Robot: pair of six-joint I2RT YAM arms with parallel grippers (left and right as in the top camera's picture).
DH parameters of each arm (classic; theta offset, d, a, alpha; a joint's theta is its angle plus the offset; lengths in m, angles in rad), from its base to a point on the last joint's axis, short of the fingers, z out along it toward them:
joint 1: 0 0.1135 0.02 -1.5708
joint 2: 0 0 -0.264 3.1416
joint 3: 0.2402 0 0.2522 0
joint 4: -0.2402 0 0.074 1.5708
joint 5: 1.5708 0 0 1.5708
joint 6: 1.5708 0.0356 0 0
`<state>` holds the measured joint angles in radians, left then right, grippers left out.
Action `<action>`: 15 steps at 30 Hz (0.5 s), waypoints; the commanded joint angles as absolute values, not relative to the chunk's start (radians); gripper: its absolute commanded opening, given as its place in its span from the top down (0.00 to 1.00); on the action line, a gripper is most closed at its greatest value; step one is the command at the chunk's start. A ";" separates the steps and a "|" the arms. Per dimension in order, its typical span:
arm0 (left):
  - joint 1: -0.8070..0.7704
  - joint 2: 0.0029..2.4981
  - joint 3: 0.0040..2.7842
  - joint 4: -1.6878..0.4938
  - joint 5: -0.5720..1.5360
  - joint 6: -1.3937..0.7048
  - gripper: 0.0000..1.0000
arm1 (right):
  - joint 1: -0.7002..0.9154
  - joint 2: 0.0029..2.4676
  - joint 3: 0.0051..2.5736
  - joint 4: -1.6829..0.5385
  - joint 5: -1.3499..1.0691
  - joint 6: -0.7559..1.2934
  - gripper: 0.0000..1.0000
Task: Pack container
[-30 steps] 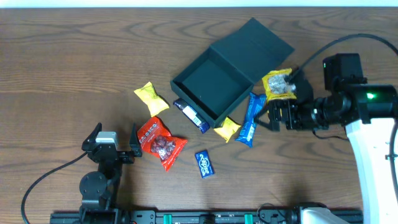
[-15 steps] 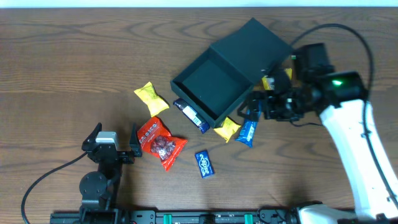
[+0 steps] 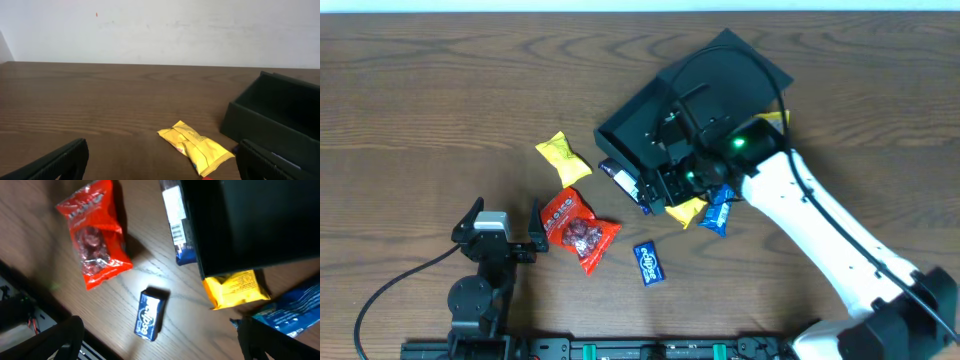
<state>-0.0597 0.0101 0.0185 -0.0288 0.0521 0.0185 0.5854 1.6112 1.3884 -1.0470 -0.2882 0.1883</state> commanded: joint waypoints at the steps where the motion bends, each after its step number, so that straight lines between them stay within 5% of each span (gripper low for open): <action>1: -0.054 0.004 0.004 -0.075 0.033 0.007 0.05 | 0.591 1.617 1.406 -1.046 -0.258 0.231 0.01; 10: -0.054 0.004 0.004 -0.075 0.033 0.007 0.05 | 0.548 1.617 1.507 -1.074 0.052 0.135 0.01; 15: -0.054 0.004 0.004 -0.075 0.033 0.007 0.05 | 0.384 1.617 1.573 -1.184 0.095 0.352 0.01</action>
